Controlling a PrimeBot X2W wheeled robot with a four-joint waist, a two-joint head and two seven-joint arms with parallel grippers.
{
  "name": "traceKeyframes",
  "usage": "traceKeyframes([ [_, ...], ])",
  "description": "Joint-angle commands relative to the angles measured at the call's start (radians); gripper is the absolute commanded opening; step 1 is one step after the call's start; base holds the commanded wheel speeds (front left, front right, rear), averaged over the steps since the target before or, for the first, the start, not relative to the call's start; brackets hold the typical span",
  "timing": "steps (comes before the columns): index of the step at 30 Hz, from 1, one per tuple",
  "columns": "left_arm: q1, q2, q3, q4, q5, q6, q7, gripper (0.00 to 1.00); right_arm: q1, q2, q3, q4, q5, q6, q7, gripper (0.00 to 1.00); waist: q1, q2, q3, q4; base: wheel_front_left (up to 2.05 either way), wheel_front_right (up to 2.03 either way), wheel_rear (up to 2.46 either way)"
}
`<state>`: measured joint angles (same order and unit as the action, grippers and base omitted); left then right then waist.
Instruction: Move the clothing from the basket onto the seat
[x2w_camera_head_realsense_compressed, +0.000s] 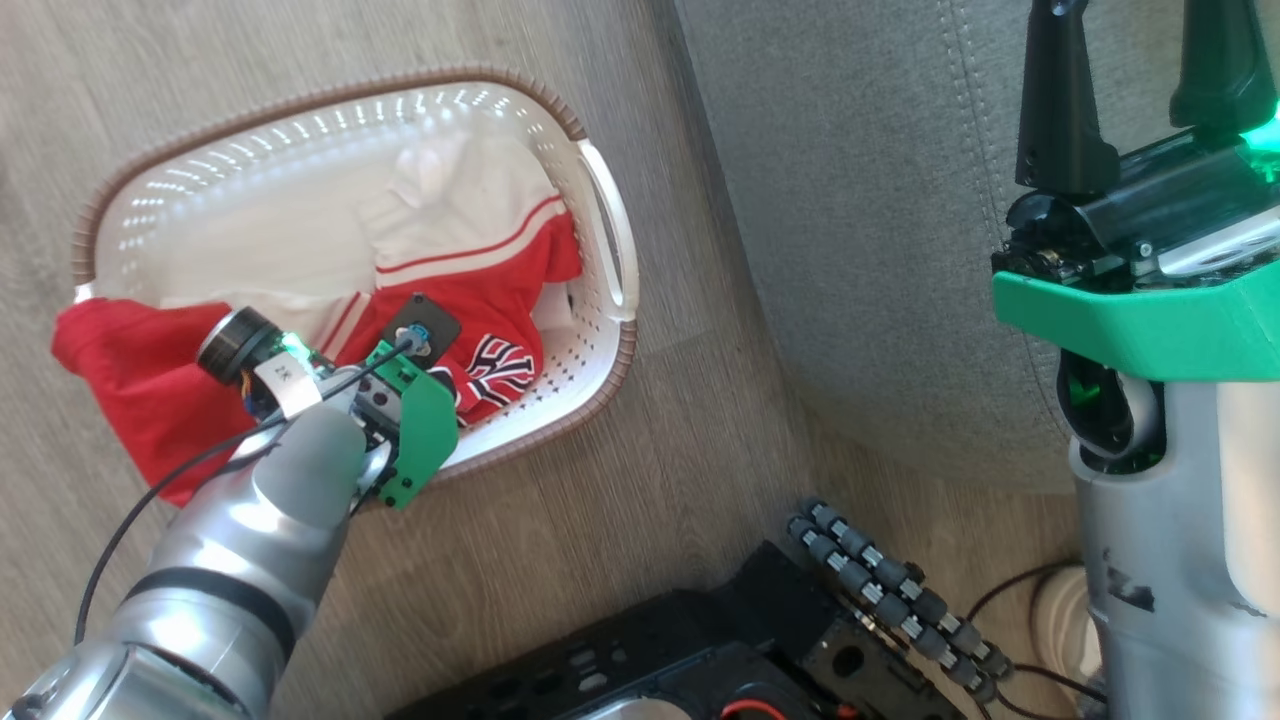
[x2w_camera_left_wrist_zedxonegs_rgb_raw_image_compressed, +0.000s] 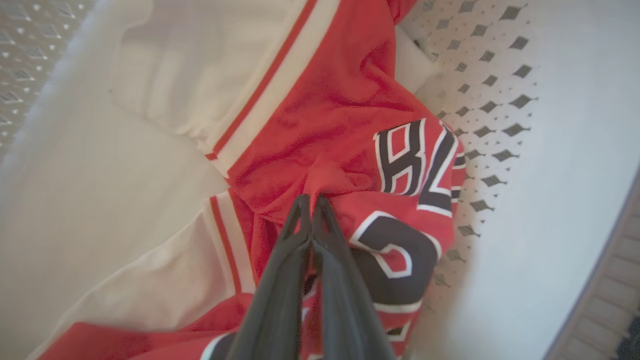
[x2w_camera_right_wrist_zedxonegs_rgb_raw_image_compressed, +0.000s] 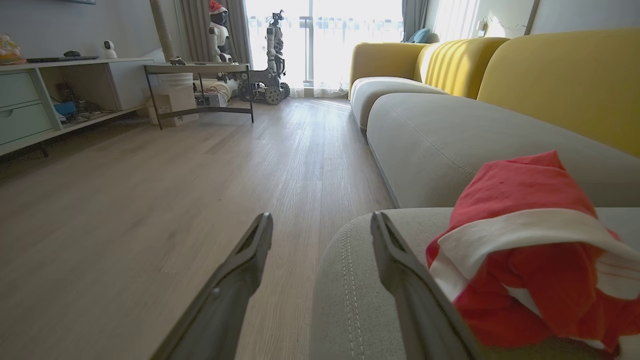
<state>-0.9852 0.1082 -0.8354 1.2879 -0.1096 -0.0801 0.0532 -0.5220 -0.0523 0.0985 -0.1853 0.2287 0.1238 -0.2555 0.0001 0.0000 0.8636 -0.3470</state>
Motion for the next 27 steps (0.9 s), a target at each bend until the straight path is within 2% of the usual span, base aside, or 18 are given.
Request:
traceKeyframes([
  [1, 0.019, 0.0, 0.005, -0.009, -0.007, -0.003, -0.016, 0.0, 0.028, 0.002, 0.006, -0.026, 0.003, 0.007, -0.006, 1.0, -0.0001, 0.0, -0.016, 0.008, 0.0, 0.0, 0.0],
  [12, 0.031, -0.04, 0.0, -0.051, -0.051, -0.027, -0.148, 0.0, 0.072, 0.002, -0.013, 0.038, -0.035, 0.007, -0.006, 1.0, -0.0001, 0.0, -0.179, 0.073, 0.0, 0.0, 0.0],
  [27, 0.142, -0.058, 0.025, -0.2, -0.217, -0.044, -0.284, 0.0, 0.25, 0.002, -0.034, 0.238, -0.112, 0.007, -0.006, 1.0, -0.0001, 0.0, -0.531, 0.201, 0.0, 0.0, 0.0],
])
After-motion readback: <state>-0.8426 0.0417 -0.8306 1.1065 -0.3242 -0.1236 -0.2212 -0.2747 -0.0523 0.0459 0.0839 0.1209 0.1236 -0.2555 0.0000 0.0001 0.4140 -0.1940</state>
